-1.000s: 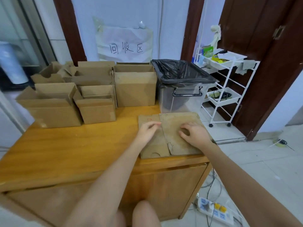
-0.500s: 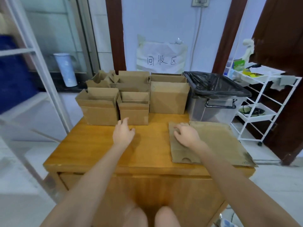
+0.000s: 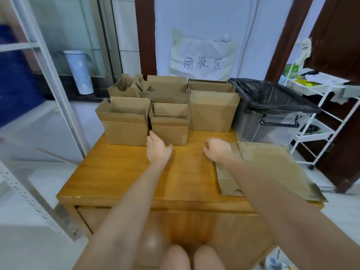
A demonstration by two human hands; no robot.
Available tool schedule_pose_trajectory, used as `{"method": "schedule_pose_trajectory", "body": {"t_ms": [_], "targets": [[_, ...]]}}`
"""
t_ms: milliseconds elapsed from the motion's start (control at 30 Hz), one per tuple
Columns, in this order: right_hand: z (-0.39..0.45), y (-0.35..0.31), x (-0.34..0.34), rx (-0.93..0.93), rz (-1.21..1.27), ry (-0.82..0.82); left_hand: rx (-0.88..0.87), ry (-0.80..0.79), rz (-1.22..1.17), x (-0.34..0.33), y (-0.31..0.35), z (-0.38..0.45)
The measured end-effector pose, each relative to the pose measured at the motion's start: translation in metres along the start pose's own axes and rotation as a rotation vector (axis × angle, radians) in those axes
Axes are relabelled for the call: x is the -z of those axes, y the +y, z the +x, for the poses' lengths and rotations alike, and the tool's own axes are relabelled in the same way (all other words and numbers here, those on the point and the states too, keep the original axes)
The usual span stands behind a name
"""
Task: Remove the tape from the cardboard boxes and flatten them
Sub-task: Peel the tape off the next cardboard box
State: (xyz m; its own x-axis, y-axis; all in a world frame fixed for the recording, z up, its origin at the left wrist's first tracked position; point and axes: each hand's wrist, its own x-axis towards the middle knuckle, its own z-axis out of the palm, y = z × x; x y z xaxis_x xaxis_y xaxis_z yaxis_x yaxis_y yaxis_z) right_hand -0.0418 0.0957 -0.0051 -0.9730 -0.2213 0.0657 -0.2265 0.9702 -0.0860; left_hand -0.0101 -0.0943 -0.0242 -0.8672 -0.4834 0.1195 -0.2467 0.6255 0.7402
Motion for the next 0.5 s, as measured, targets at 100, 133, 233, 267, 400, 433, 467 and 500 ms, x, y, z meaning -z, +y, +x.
{"method": "schedule_pose_trajectory", "body": {"t_ms": [100, 133, 233, 267, 400, 433, 467, 500], "targets": [[0.005, -0.003, 0.0, -0.004, 0.008, 0.0, -0.005, 0.115, 0.047, -0.006, 0.004, 0.003], [0.006, -0.005, 0.0, 0.002, 0.002, 0.008, -0.012, 0.139, 0.07, -0.008, 0.004, 0.002], [0.009, -0.01, -0.002, 0.026, -0.056, 0.049, 0.005, 0.139, 0.019, -0.013, 0.003, 0.004], [0.01, -0.012, -0.002, 0.029, -0.071, 0.059, 0.021, 0.133, -0.031, -0.014, 0.003, 0.006], [0.014, -0.014, -0.004, -0.003, -0.001, 0.056, 0.05, 0.081, -0.294, -0.022, -0.003, 0.017], [0.015, -0.014, -0.005, -0.01, 0.014, 0.05, 0.051, 0.062, -0.337, -0.024, -0.004, 0.018], [0.016, -0.014, -0.005, -0.013, 0.019, 0.046, 0.042, 0.054, -0.344, -0.026, -0.003, 0.019], [0.017, -0.014, -0.004, -0.014, 0.017, 0.045, 0.027, 0.056, -0.324, -0.027, -0.002, 0.019]]}}
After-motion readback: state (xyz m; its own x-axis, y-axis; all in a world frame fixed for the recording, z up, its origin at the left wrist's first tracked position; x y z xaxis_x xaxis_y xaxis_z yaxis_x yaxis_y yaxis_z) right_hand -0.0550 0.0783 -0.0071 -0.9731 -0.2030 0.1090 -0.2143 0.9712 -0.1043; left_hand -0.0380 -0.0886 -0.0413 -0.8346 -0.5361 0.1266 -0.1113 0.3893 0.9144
